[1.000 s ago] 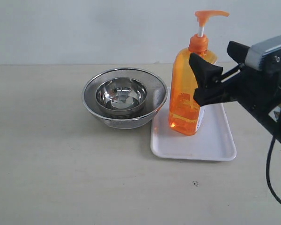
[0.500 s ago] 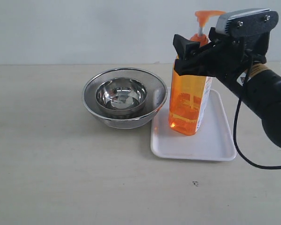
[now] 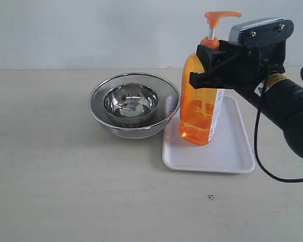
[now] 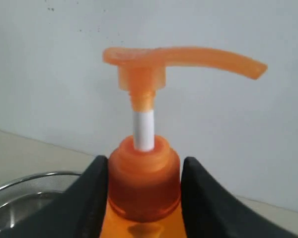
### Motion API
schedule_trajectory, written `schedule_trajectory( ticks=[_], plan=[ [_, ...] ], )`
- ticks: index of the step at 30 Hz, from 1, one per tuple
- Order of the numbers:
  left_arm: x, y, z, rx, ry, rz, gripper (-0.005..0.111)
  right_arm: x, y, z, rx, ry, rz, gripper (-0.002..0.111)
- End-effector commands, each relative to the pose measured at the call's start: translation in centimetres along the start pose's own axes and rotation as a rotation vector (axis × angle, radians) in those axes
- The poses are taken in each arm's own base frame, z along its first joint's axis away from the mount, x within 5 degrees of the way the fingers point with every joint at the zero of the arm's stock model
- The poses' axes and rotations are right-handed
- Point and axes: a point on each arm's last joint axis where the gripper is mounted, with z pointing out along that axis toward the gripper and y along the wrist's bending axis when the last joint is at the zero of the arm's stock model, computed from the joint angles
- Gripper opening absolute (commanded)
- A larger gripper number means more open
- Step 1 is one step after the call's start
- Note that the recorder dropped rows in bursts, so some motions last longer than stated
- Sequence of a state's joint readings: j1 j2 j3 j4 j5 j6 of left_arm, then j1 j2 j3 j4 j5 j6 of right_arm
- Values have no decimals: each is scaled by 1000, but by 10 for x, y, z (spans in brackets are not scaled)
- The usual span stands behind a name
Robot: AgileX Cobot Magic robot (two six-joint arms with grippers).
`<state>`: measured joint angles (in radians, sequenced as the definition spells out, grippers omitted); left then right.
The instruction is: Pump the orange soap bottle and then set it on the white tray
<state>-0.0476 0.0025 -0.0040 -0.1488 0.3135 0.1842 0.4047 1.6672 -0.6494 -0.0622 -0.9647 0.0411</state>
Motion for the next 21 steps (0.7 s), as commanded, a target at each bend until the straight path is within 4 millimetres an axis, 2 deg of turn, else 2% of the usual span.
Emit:
schedule_trajectory(
  ticks=[1, 9, 13, 21],
  plan=[
    [1, 0, 0, -4, 0, 7, 5, -28, -16, -11, -102, -70, 3, 0],
    [1, 0, 0, -4, 0, 7, 5, -42, -47, -21, -213, -74, -19, 0],
    [1, 0, 0, -4, 0, 7, 5, -51, -47, -16, -316, -45, -76, 0],
    [1, 0, 0, -4, 0, 7, 5, -63, -47, -9, -339, -62, -133, 0]
  ],
)
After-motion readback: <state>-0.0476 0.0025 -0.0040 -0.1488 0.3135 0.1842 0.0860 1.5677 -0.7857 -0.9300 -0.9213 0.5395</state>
